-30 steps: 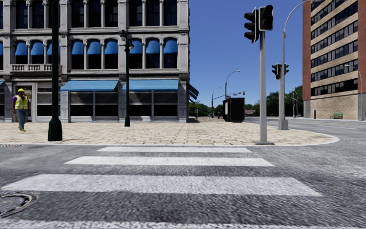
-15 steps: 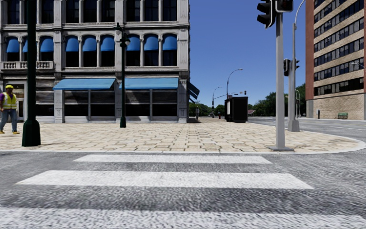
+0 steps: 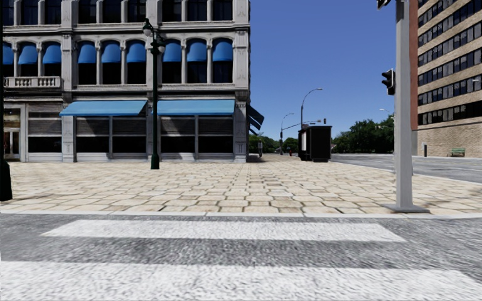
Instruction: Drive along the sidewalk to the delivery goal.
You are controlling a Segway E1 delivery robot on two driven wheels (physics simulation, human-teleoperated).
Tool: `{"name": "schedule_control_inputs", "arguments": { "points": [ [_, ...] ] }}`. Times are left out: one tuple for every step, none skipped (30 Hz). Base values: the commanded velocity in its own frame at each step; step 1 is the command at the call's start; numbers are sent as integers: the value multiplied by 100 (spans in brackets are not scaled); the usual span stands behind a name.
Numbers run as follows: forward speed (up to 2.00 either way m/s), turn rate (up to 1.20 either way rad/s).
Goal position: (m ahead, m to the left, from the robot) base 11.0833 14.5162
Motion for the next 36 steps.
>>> {"name": "schedule_control_inputs", "arguments": {
  "points": [
    [172, 0],
    [172, 0],
    [172, 0],
    [172, 0],
    [172, 0],
    [172, 0],
    [172, 0],
    [172, 0],
    [172, 0],
    [172, 0],
    [173, 0],
    [173, 0],
    [175, 0],
    [176, 0],
    [176, 0],
    [176, 0],
    [176, 0],
    [176, 0],
    [176, 0],
    [176, 0],
    [176, 0],
    [176, 0],
    [176, 0],
    [176, 0],
    [176, 0],
    [176, 0],
    [176, 0],
    [176, 0],
    [176, 0],
    [176, 0],
    [176, 0],
    [176, 0],
    [176, 0],
    [176, 0],
    [176, 0],
    [176, 0]
  ]
}}
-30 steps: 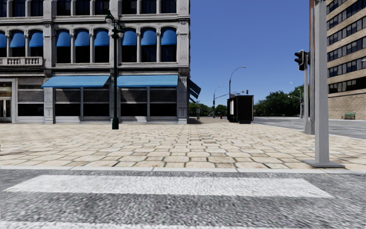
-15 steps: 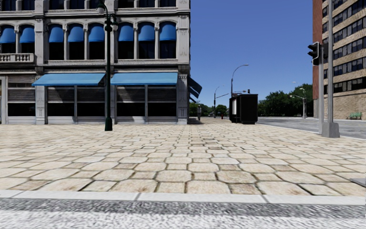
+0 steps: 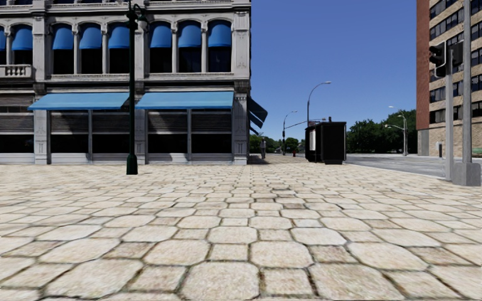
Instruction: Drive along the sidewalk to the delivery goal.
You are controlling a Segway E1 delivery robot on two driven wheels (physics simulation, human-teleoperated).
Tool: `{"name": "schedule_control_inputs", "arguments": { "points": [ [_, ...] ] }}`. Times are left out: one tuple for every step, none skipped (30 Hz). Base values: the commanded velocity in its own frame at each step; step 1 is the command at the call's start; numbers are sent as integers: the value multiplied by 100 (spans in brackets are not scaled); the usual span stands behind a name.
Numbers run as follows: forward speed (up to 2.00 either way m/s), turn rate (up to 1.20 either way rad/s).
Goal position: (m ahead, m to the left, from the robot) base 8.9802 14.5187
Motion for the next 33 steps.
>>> {"name": "schedule_control_inputs", "arguments": {
  "points": [
    [176, 0],
    [176, 0],
    [176, 0],
    [176, 0],
    [176, 0],
    [176, 0],
    [176, 0],
    [176, 0],
    [176, 0],
    [176, 0],
    [176, 0],
    [176, 0],
    [176, 0],
    [176, 0],
    [176, 0],
    [176, 0],
    [176, 0],
    [176, 0],
    [176, 0],
    [176, 0],
    [176, 0],
    [176, 0],
    [176, 0],
    [176, 0],
    [176, 0],
    [176, 0],
    [176, 0],
    [176, 0],
    [176, 0],
    [176, 0],
    [176, 0],
    [176, 0],
    [176, 0]
  ]
}}
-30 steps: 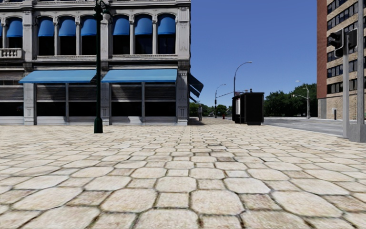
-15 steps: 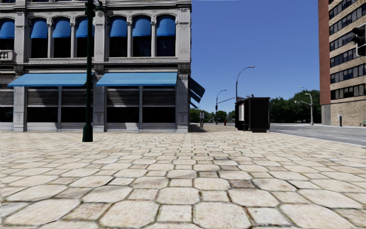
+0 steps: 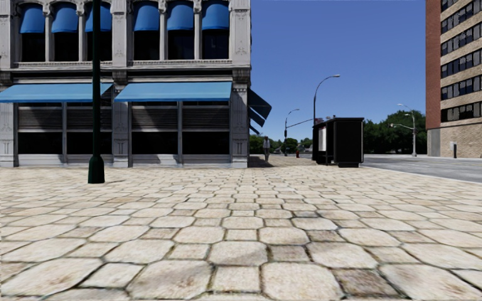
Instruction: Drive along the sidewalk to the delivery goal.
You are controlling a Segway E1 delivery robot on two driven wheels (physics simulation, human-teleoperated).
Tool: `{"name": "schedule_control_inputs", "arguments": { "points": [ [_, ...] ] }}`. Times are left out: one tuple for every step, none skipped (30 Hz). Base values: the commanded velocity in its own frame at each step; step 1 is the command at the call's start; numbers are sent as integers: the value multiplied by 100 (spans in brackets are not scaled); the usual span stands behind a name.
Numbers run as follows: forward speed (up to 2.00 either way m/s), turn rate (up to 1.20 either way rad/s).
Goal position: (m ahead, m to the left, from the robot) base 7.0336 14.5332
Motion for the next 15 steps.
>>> {"name": "schedule_control_inputs", "arguments": {
  "points": [
    [176, 0],
    [176, 0],
    [176, 0],
    [176, 0],
    [176, 0],
    [176, 0],
    [176, 0],
    [176, 0],
    [176, 0],
    [176, 0],
    [176, 0],
    [176, 0],
    [176, 0],
    [176, 0],
    [176, 0]
  ]
}}
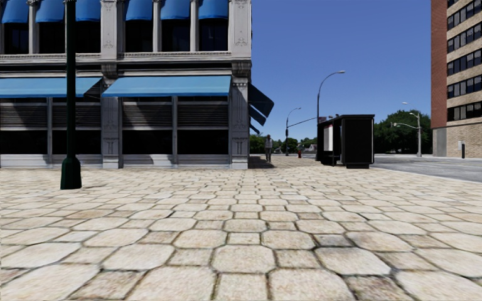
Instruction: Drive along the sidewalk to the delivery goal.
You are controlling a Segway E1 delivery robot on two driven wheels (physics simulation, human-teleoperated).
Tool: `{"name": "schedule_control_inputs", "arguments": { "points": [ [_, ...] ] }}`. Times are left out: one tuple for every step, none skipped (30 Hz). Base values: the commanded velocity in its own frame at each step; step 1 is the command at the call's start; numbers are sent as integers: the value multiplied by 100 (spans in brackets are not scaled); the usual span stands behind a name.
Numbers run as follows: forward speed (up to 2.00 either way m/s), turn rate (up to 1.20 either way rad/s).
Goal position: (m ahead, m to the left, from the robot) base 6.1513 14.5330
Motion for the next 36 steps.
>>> {"name": "schedule_control_inputs", "arguments": {
  "points": [
    [176, 0],
    [176, 0],
    [176, 0],
    [176, 0],
    [176, 0],
    [177, 0],
    [178, 0],
    [179, 0],
    [179, 0],
    [181, 0],
    [183, 0],
    [184, 0],
    [184, 0],
    [184, 0],
    [184, 0],
    [184, 0],
    [186, 0],
    [186, 0],
    [186, 0],
    [186, 0],
    [186, 0],
    [186, 0],
    [186, 0],
    [186, 0],
    [186, 0],
    [186, 0],
    [186, 0],
    [186, 0],
    [186, 0],
    [186, 0],
    [185, 0],
    [183, 0],
    [182, 0],
    [182, 0],
    [182, 0],
    [182, 0]
  ]
}}
